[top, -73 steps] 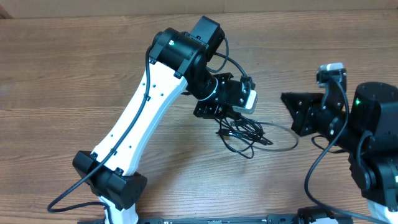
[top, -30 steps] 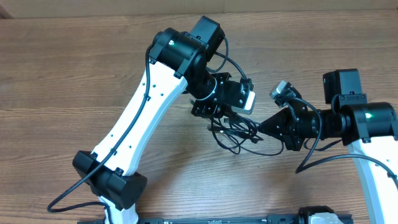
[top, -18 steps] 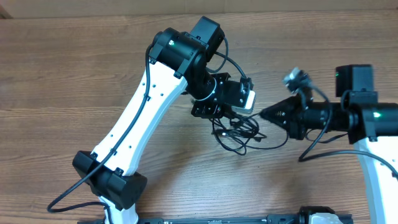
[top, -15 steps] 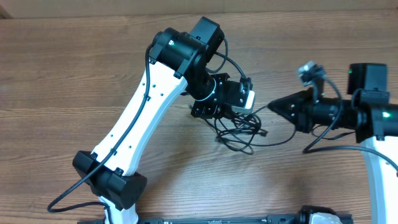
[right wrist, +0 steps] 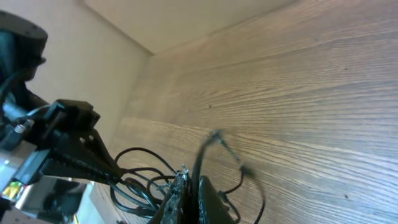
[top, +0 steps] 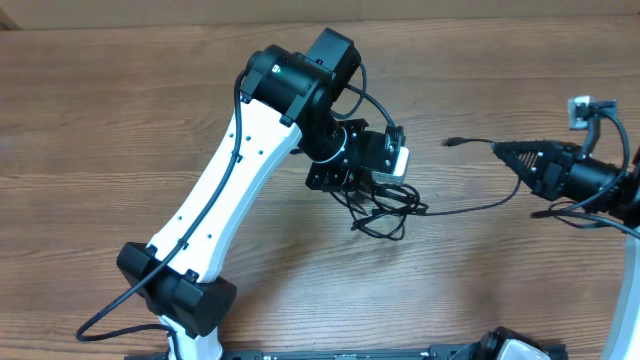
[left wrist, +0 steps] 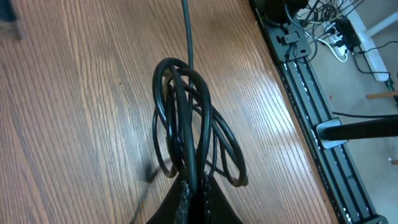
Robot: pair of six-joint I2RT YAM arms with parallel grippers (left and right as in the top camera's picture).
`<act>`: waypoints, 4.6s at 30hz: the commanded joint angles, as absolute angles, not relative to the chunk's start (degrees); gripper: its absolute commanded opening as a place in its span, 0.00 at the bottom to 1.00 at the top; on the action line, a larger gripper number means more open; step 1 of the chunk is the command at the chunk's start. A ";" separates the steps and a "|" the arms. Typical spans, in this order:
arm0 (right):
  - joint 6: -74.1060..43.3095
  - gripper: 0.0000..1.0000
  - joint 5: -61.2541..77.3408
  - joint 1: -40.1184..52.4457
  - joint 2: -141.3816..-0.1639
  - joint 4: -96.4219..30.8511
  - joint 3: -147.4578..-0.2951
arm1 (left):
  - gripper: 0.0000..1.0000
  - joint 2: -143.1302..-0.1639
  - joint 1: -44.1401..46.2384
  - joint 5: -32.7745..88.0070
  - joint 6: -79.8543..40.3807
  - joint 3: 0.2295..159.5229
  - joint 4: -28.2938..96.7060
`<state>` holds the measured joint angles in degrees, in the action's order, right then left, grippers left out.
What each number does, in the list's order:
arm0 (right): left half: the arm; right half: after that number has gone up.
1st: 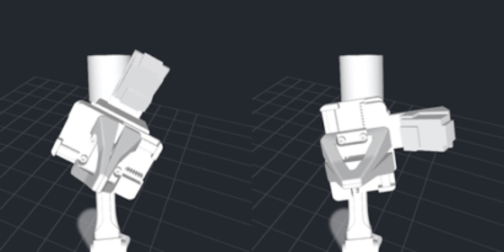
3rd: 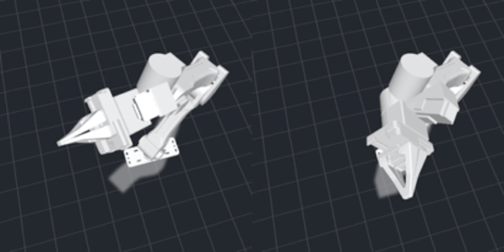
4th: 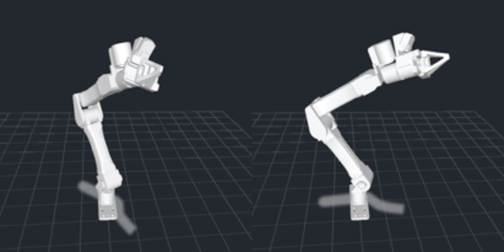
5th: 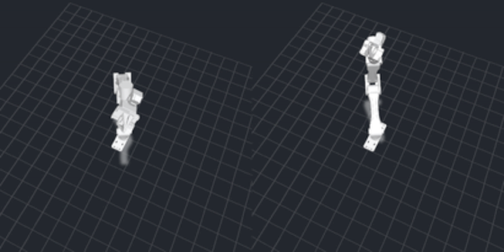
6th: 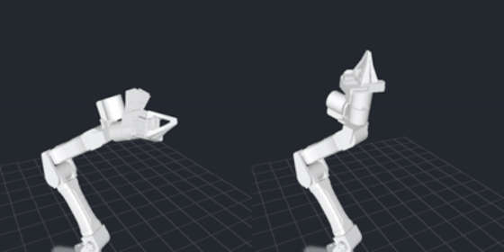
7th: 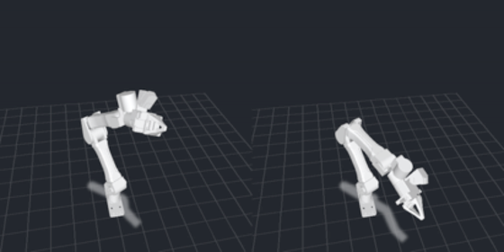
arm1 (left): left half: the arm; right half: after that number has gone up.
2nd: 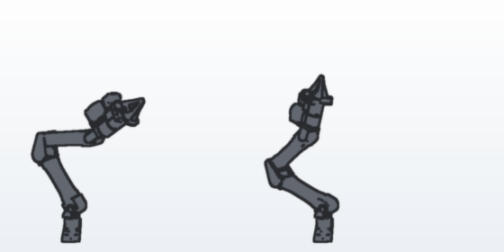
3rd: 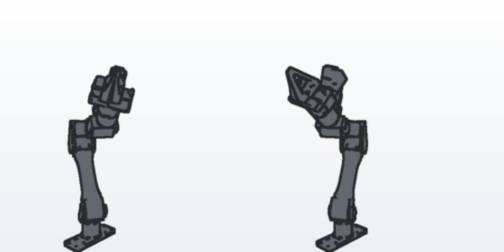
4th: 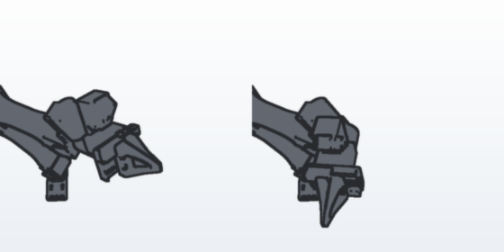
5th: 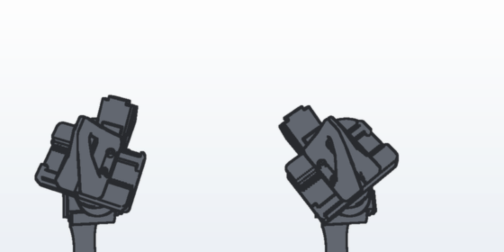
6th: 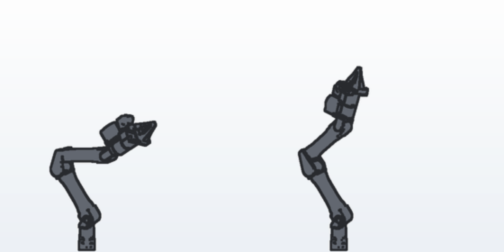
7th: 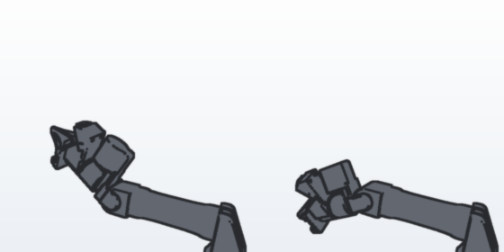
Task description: Untangle cables
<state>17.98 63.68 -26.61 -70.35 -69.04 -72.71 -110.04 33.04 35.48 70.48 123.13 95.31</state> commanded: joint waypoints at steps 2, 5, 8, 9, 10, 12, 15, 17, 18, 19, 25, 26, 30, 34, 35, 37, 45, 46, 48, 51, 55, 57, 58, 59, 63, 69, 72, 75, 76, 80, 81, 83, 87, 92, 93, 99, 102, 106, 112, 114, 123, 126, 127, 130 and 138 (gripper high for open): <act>17.87 0.04 65.63 -28.27 -69.28 -70.11 -74.11 | 0.04 -109.40 33.30 35.83 70.06 123.46 95.55; 20.82 0.67 65.63 -28.25 -69.28 -72.90 -74.11 | 0.04 -109.40 33.30 36.12 70.06 123.46 95.53; 25.61 0.96 65.19 -28.25 -69.28 -76.23 -74.11 | 0.04 -109.40 33.30 37.06 70.06 123.46 95.48; 26.15 0.98 64.99 -28.25 -69.28 -76.75 -74.11 | 0.04 -109.40 33.30 37.10 70.06 123.46 95.35; 26.28 0.99 63.90 -28.25 -69.28 -77.34 -74.11 | 0.04 -109.40 33.30 37.10 70.06 123.46 95.20; 26.28 0.99 62.52 -28.25 -69.28 -77.89 -74.11 | 0.04 -109.40 33.30 37.17 70.06 123.46 95.00; 26.35 0.99 60.64 -28.25 -69.28 -78.85 -74.11 | 0.04 -109.40 33.30 38.65 70.02 123.46 94.26; 27.90 0.99 60.18 -28.25 -69.28 -79.77 -74.11 | 0.04 -109.40 33.30 39.81 70.02 123.46 93.71; 29.39 0.99 60.20 -28.25 -69.28 -80.66 -74.11 | 0.04 -109.40 33.30 40.80 69.97 123.46 93.32; 31.29 0.99 60.25 -28.23 -69.28 -81.89 -74.08 | 0.04 -109.40 33.30 42.81 68.55 123.48 92.14; 39.20 0.98 60.23 -28.08 -69.28 -88.05 -73.76 | 0.04 -109.38 33.30 57.60 46.24 123.50 75.61; 39.18 0.98 60.25 -28.08 -69.28 -88.42 -73.69 | 0.04 -109.38 33.30 58.41 41.28 123.50 71.96; 39.18 0.98 60.16 -28.08 -69.28 -88.64 -73.45 | 0.04 -109.38 33.30 57.19 30.74 123.50 62.30; 39.16 0.98 60.03 -28.08 -69.28 -88.75 -73.43 | 0.04 -109.38 33.30 55.13 26.39 123.50 59.72; 39.13 0.98 60.03 -28.08 -69.28 -88.90 -73.43 | 0.04 -109.38 33.30 54.57 24.77 123.50 58.89; 39.11 0.96 60.03 -28.08 -69.28 -89.34 -73.43 | 0.04 -109.38 33.30 53.23 20.84 123.50 56.36; 39.11 0.93 60.03 -26.79 -69.28 -90.98 -72.34 | 0.04 -109.38 33.32 52.23 11.31 123.50 46.46; 39.09 0.93 60.07 -25.93 -69.28 -91.31 -72.31 | 0.04 -109.38 33.39 52.10 10.74 123.50 45.67; 39.09 0.91 60.12 -24.53 -69.28 -91.46 -72.34 | 0.04 -109.38 33.41 52.10 9.78 123.50 44.36; 39.07 0.88 60.10 -21.52 -69.28 -91.24 -72.34 | 0.04 -109.38 33.41 52.12 6.31 123.50 41.28; 38.50 0.87 60.05 -19.20 -69.63 -88.95 -72.31 | 0.04 -109.38 33.41 52.12 1.85 123.50 37.60; 35.86 0.87 60.05 -19.07 -70.30 -86.80 -72.31 | 0.04 -109.38 33.41 52.12 0.60 123.50 36.69; 34.33 0.87 60.05 -19.07 -70.78 -85.52 -72.31 | 0.04 -109.38 33.41 52.14 0.60 123.50 36.56; 32.86 0.87 60.07 -19.07 -71.22 -84.42 -72.31 | 0.04 -109.38 33.41 52.14 0.60 123.50 36.58; 25.85 0.91 60.10 -19.05 -73.23 -80.64 -72.31 | 0.04 -109.38 33.41 52.14 0.60 123.50 36.60; 13.28 0.93 60.01 -17.52 -75.35 -74.37 -72.31 | 0.04 -109.38 33.41 51.55 0.62 123.50 36.58; 7.07 0.91 59.51 -14.98 -76.49 -69.78 -72.31 | 0.05 -109.38 33.41 50.37 0.62 123.50 36.56; 2.85 0.91 52.75 -9.65 -76.60 -66.46 -72.31 | 0.04 -109.38 33.39 50.37 0.60 123.50 35.90; 2.50 0.91 51.33 -8.45 -76.60 -65.87 -72.31 | 0.04 -109.38 33.39 50.37 0.60 123.50 35.55; -0.99 0.90 44.71 -2.85 -76.60 -62.46 -72.31 | 0.04 -109.38 33.34 50.39 -1.80 123.50 32.84; -1.72 0.86 42.89 -1.87 -76.60 -61.76 -72.31 | 0.04 -109.38 33.34 50.39 -2.13 123.50 32.53; -1.74 0.82 40.42 -0.71 -76.60 -61.17 -72.31 | 0.04 -109.38 33.34 50.41 -2.68 123.50 32.49; -1.74 0.59 39.46 -0.21 -76.60 -60.60 -72.31 | 0.04 -109.38 33.34 50.48 -3.03 123.50 32.60; -1.74 0.34 39.44 -0.21 -76.69 -59.16 -72.31 | 0.04 -109.38 33.34 50.63 -4.71 123.50 32.49; -1.74 0.31 39.44 -0.21 -76.69 -58.92 -72.31 | 0.04 -109.38 33.34 50.63 -5.17 123.50 32.47; -1.74 0.40 39.44 -0.21 -76.71 -57.47 -72.31 | 0.04 -109.38 33.34 50.65 -7.55 123.50 32.49; -1.74 0.40 39.40 -0.21 -76.71 -56.84 -72.31 | 0.04 -109.38 33.34 50.65 -7.99 123.50 32.49; -1.74 0.33 39.42 -0.21 -77.06 -56.16 -72.31 | 0.04 -109.38 33.34 50.63 -9.74 123.50 32.27; -1.74 0.04 39.46 0.89 -78.22 -56.23 -72.31 | 0.04 -109.38 33.34 50.65 -11.03 123.50 32.32; -1.74 0.04 39.46 1.72 -78.43 -56.03 -72.31 | 0.04 -109.38 33.34 50.65 -11.38 123.50 32.32; -1.45 0.04 43.11 2.28 -78.28 -59.09 -72.31 | 0.04 -109.38 32.69 38.26 -11.38 123.48 36.25; 0.67 0.04 47.77 2.28 -77.76 -58.98 -72.34 | 0.04 -109.38 32.49 28.16 -11.38 123.48 40.53; 1.83 0.04 50.19 2.28 -77.32 -58.81 -72.34 | 0.04 -109.38 32.47 24.58 -11.40 123.48 42.22; 1.96 0.04 52.71 2.28 -76.23 -58.48 -72.34 | 0.04 -109.38 32.45 17.28 -11.40 123.48 46.15; 1.96 0.04 52.80 2.26 -71.35 -58.39 -72.34 | 0.04 -109.38 32.25 7.66 -11.35 123.48 52.49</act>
